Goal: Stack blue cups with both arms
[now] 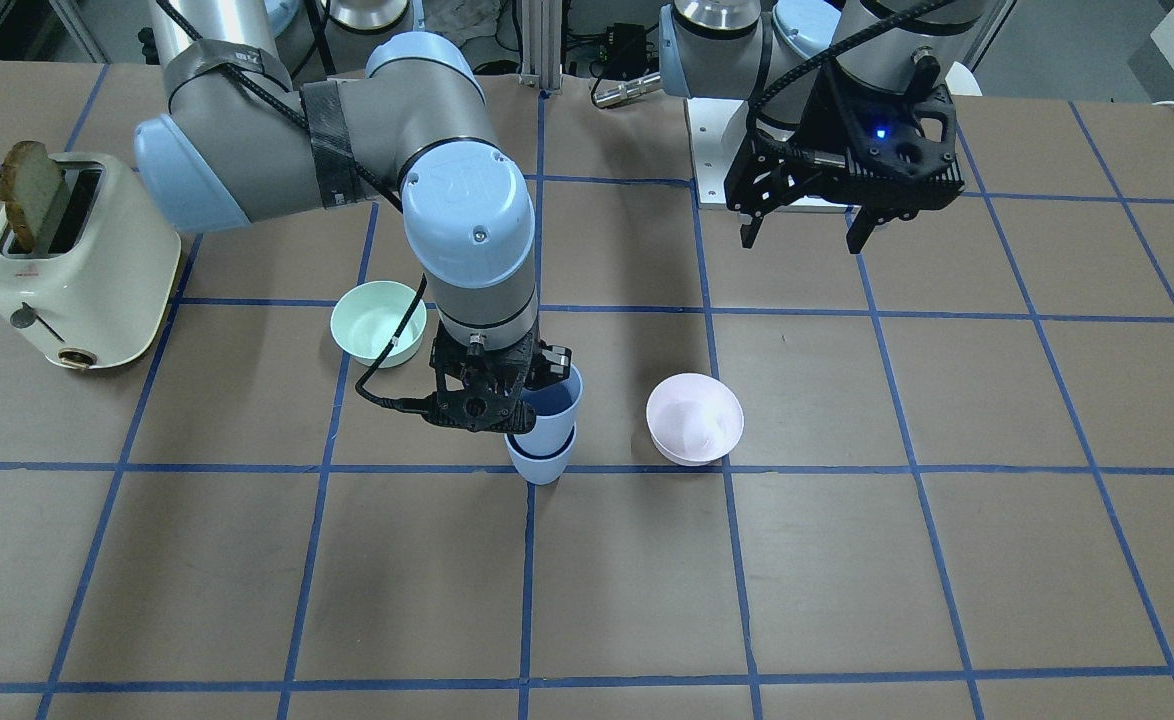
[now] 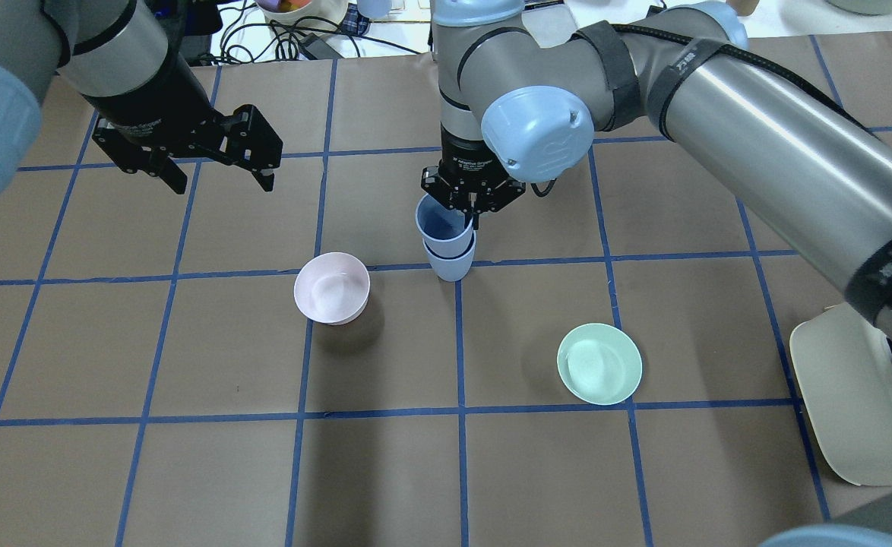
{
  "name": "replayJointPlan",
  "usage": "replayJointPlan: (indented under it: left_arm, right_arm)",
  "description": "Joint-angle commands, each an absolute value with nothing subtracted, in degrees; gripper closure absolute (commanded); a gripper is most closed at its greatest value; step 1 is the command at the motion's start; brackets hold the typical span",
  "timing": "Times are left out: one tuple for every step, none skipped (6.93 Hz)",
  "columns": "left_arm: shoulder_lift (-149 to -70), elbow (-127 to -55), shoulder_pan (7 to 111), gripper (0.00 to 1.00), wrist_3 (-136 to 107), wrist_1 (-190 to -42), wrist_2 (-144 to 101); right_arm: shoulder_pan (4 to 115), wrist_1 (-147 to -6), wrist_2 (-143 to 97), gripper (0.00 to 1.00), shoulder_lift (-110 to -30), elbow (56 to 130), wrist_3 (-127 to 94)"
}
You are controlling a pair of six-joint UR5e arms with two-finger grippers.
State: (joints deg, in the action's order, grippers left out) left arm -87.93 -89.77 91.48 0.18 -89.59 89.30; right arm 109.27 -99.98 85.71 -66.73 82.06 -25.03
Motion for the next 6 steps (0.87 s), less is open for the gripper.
replayJointPlan:
  left_arm:
    - [-87.9,-89.7,91.4,0.0,0.2,-89.6,89.3]
    - [-87.9,-89.7,91.4,0.0,0.2,-89.6,89.3]
    - [-87.9,-89.7,91.4,0.0,0.2,-89.6,89.3]
    - [-87.9,-89.7,91.4,0.0,0.2,-89.6,89.3]
    - [-87.9,-89.7,91.4,0.0,0.2,-89.6,89.3]
    - [-87.9,-89.7,91.4,0.0,0.2,-89.6,89.3]
  right_arm:
    - [108.0,-100.6,86.1,0.2,-66.8,81.6,-24.0]
    - [105.8,-101.5,86.3,0.0,-67.1,80.8,-23.6]
    - [102.9,-100.7,86.0,0.0,-67.5,78.6,-21.7]
    - [99.6,-97.2,86.4,0.0,-68.0,76.4,-19.4]
    - [96.0,-93.7,86.7,0.0,-69.4,75.2,-15.7]
    - [92.7,-91.2,90.8,0.0,-71.9,75.4,-9.2]
